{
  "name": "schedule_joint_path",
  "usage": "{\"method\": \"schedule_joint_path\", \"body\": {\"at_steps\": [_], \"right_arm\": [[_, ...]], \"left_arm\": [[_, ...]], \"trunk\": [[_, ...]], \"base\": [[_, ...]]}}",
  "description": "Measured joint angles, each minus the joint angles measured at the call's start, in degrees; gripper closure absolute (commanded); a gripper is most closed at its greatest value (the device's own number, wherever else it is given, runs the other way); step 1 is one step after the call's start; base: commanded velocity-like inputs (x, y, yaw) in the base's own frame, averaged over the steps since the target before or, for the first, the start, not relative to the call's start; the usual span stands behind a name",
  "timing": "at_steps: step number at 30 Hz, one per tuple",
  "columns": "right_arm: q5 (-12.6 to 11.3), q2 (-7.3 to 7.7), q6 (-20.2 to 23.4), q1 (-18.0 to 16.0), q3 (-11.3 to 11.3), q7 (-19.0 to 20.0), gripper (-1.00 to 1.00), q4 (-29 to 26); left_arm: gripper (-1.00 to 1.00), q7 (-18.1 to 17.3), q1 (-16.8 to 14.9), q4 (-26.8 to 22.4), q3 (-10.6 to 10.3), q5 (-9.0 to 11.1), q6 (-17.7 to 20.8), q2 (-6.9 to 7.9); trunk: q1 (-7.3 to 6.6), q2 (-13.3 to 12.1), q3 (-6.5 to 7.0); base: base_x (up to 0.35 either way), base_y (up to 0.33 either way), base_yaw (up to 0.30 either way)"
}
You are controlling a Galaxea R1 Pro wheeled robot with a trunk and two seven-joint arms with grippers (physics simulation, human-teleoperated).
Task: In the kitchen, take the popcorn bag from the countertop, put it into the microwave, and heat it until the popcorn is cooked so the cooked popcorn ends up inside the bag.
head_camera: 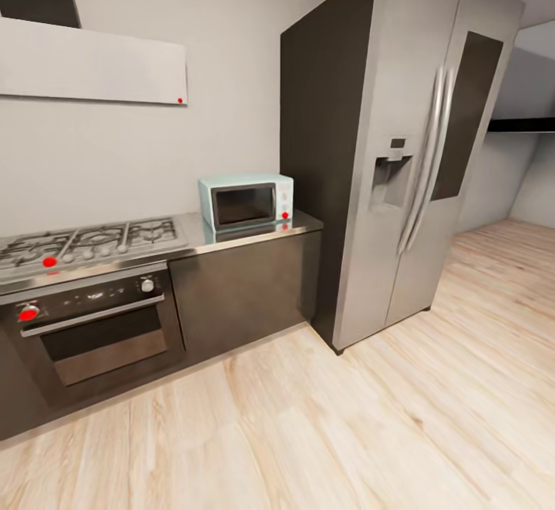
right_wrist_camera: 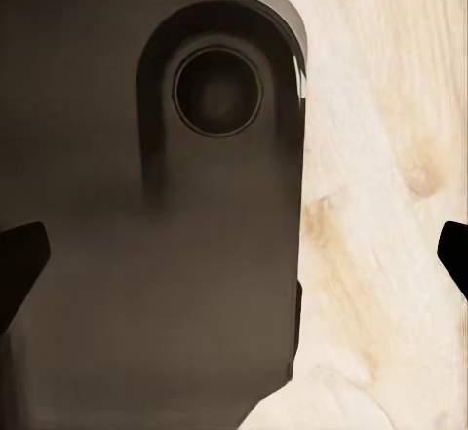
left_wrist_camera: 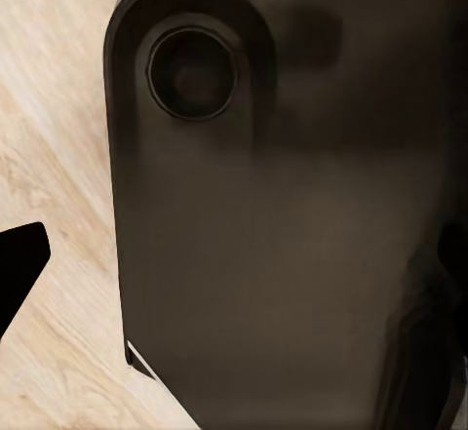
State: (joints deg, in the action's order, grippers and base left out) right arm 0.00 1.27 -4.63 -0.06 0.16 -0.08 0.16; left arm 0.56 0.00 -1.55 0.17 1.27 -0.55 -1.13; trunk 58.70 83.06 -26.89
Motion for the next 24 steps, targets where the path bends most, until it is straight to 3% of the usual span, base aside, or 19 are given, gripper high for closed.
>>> {"method": "schedule_joint_path", "body": {"at_steps": [24], "right_arm": [[0.06, 0.13, 0.00, -0.02, 0.07, 0.00, -1.00, 0.00]], "left_arm": [[-1.00, 0.01, 0.00, 0.00, 0.00, 0.01, 0.00, 0.00]], "trunk": [[0.00, 0.00, 0.00]], "base": [[0.316, -0.125, 0.000]]}}
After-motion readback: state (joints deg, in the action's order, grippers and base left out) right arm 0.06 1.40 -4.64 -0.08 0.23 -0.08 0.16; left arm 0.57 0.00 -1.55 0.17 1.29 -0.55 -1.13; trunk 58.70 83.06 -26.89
